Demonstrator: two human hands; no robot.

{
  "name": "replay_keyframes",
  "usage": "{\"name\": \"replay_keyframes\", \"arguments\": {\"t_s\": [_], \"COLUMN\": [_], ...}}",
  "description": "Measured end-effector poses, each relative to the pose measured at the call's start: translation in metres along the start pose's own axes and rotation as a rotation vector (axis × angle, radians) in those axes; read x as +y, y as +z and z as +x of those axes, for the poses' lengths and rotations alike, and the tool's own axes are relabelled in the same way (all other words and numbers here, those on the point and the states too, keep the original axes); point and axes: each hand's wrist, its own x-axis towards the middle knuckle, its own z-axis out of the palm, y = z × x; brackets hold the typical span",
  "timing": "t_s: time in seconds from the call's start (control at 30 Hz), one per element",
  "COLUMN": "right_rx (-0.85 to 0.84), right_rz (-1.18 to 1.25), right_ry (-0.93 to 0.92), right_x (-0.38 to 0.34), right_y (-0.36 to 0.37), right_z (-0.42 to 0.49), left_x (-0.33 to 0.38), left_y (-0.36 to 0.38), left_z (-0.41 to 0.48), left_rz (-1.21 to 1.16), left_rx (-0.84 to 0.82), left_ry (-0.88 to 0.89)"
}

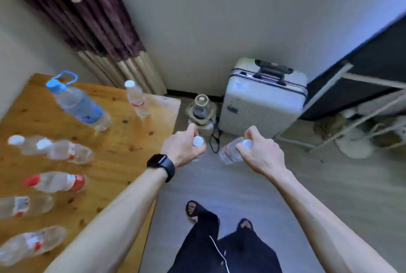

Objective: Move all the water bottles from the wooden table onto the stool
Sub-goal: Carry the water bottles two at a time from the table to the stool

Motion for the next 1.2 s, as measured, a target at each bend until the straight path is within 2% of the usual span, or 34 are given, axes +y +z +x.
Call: {"name": "replay_keyframes", "arguments": {"t_s": [0.13, 0.3, 0.5, 0.67, 0.83, 1.07, 1.2], "right_rx": [0.196, 0.447, 0.719, 0.833, 0.926, 1.008, 1.055], "right_rz": [0.129, 0.248, 0.272, 0.288, 0.333, 0.358, 0.386], "right_ry": [0.26, 0.518, 0.792, 1.059, 1.282, 1.48, 1.575], "right_x": [0.096, 0.212, 0.342, 0.417, 0.472, 0.56, 0.608], "right_y": [-0.043, -0.078, -0.097, -0.097, -0.102, -0.14, -0.166], "right_z": [-0.067, -0.176, -0.33, -0.434, -0.498, -0.533, -0.537], "left_x": [0.118, 0.265, 0.429, 0.546, 0.641, 0.793, 0.87], "left_y": [0.021, 0.07, 0.133, 0.19, 0.232, 0.277, 0.296], "left_z": [0.007, -0.035, -0.11, -0.177, -0.219, -0.239, -0.239], "left_rz": [0.034, 0.043, 0.022, 0.112, 0.184, 0.239, 0.214], "left_rx": [-0.056, -0.086, -0.198, -0.301, -0.354, -0.417, -0.448], "left_ry": [0.243, 0.493, 0.683, 0.911, 1.111, 1.363, 1.433]}}
